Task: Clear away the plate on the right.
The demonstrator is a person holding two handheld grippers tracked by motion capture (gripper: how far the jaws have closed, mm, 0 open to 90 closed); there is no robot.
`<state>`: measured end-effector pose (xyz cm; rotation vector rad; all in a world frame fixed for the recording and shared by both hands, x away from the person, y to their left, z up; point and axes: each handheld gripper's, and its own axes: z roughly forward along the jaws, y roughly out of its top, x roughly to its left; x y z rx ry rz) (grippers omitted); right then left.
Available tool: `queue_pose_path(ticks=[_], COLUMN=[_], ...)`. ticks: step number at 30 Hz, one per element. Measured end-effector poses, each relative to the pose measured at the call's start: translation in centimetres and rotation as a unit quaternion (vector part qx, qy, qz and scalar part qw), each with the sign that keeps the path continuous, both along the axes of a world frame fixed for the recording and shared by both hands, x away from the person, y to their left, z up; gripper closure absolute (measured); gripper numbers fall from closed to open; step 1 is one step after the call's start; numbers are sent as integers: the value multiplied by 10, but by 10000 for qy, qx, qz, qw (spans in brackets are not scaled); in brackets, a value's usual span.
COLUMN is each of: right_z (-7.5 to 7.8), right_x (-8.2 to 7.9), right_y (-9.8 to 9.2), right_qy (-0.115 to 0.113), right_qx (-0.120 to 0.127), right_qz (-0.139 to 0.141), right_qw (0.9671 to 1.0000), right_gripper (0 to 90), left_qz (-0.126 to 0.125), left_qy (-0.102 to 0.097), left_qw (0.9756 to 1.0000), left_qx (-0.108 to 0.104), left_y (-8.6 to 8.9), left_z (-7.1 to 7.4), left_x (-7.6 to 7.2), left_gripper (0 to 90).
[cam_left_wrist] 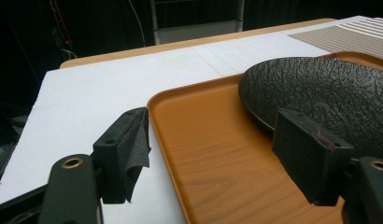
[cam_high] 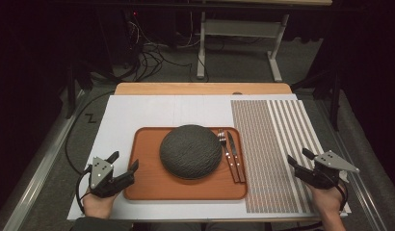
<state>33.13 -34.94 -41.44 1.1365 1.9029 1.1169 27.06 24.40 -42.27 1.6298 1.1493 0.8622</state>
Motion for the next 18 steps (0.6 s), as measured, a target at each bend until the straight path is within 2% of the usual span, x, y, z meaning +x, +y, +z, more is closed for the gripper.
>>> queue_pose_path(ticks=[11,18], right_z=[-5,-6], right_x=[-6,-9], right_y=[-11,-12], right_qy=[97,55], right_qx=[405,424], right_qz=[24,48], right_qw=[9991,9991], right_gripper=[356,349], left_qz=[37,20], left_qy=[44,63], left_qw=[10000,10000], left_qx=[-38,-40], left_y=[4,3], left_z=[-1,-1], left_x=[1,1], left_gripper=[276,276])
